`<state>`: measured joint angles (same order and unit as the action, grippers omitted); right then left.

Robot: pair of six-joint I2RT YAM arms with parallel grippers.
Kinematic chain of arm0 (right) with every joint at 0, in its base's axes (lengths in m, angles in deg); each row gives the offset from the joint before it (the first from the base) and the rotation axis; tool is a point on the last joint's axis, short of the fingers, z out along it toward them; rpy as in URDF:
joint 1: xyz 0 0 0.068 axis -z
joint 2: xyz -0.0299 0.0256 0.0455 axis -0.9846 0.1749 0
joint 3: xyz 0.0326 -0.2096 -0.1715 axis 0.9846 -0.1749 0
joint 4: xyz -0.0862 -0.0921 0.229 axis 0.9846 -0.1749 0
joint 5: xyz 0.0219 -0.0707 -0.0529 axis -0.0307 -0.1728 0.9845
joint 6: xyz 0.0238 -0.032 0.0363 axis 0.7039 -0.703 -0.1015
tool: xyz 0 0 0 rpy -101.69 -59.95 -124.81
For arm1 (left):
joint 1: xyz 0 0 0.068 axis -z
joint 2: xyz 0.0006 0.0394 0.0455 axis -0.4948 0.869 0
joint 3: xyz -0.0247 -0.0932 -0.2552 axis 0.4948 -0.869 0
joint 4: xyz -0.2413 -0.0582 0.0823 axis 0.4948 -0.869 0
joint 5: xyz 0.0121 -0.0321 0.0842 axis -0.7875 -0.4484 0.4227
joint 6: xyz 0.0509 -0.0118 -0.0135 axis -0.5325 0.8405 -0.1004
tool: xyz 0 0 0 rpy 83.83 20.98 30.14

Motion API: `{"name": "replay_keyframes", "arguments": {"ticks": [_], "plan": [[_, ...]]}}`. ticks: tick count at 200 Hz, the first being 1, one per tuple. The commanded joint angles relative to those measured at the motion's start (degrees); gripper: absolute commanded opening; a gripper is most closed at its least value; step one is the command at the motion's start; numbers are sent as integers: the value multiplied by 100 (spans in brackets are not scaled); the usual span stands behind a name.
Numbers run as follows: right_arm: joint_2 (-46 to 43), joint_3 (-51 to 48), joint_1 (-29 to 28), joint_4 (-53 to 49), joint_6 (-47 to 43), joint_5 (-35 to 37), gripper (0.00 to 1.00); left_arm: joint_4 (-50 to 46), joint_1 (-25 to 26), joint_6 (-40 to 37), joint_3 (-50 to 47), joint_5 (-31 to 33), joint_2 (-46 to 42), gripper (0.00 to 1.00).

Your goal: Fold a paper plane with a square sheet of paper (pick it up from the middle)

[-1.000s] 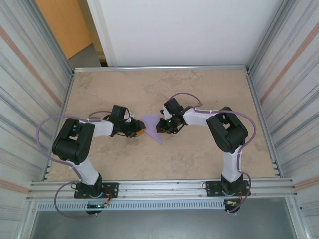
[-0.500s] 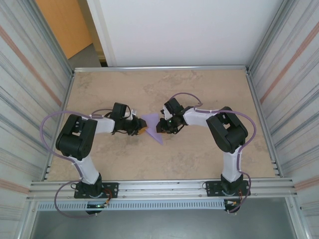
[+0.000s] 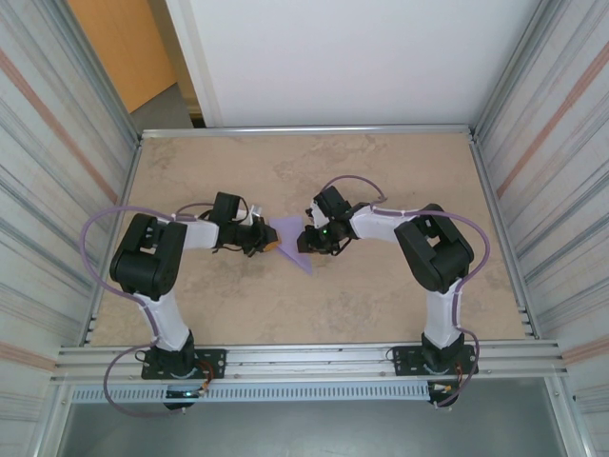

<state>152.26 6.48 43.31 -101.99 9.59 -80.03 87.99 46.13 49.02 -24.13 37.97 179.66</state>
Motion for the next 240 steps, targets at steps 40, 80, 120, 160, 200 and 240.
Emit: {"name": "replay_keyframes", "arguments": {"ticks": [40,80,120,160,200,240], "plan": [[-969,-238,-230,59,-1305,1531,42,-490,224,396,252,244,-344,5],[-1194,-536,-904,201,-1811,2515,43,-1008,304,653,548,561,-414,5],[-981,-605,-1471,456,-1807,2938,44,-1365,383,713,781,682,-324,5],[-675,-519,-1629,516,-1828,3293,41,-1393,393,792,826,686,-286,5],[-595,-530,-1629,561,-1912,3431,38,-1430,400,805,835,702,-306,5],[-503,-528,-1637,596,-1973,3482,37,-1459,395,818,852,682,-290,5]]}}
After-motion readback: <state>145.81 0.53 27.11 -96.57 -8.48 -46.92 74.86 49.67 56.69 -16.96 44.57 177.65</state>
